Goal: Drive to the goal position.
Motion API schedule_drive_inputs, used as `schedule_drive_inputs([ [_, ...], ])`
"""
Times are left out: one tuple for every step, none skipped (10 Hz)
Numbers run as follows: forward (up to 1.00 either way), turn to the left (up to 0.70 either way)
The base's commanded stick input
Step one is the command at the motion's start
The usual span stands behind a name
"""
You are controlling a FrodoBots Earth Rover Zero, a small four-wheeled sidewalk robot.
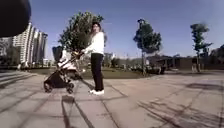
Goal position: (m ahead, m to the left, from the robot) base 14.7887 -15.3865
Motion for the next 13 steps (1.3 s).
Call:
schedule_drive_inputs([
  [0.24, -0.05],
  [0.19, -0.07],
  [0.17, -0.12],
  [0.17, -0.12],
  [0.17, -0.12],
  [0.16, -0.11],
  [0.15, -0.1],
  [0.15, -0.1],
  [0.15, -0.1],
  [0.15, -0.1],
  [0.15, -0.1],
  [0.15, -0.1],
  [0.15, -0.1],
])
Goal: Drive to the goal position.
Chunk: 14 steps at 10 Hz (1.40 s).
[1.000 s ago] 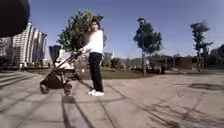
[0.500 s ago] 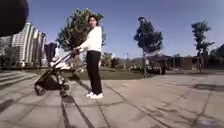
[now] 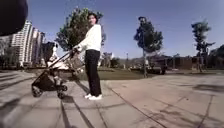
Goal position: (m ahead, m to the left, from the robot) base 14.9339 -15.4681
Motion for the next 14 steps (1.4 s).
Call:
schedule_drive_inputs([
  [0.15, -0.1],
  [0.15, -0.1],
  [0.15, -0.11],
  [0.15, -0.13],
  [0.15, -0.15],
  [0.15, -0.16],
  [0.15, -0.15],
  [0.15, -0.16],
  [0.15, -0.16],
  [0.15, -0.15],
  [0.15, -0.16],
  [0.15, -0.15],
  [0.15, -0.16],
  [0.15, -0.16],
])
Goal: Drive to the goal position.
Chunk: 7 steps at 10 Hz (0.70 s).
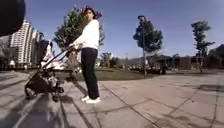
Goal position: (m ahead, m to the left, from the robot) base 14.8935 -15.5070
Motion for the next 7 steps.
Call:
schedule_drive_inputs([
  [0.15, -0.16],
  [0.15, -0.17],
  [0.14, -0.22],
  [0.13, -0.26],
  [0.12, -0.24],
  [0.12, -0.23],
  [0.12, -0.09],
])
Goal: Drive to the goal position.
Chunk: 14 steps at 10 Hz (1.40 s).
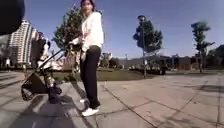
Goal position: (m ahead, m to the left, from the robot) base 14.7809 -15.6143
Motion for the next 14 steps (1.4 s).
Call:
schedule_drive_inputs([
  [0.12, 0.0],
  [0.11, -0.01],
  [0.09, -0.01],
  [0.05, 0.0],
  [0.01, 0.0],
  [0.0, 0.0],
  [0.0, 0.0],
  [0.0, 0.0],
  [0.0, 0.0],
  [0.0, 0.0],
  [0.0, 0.0],
  [0.0, 0.0],
  [0.0, 0.0],
  [0.0, -0.04],
])
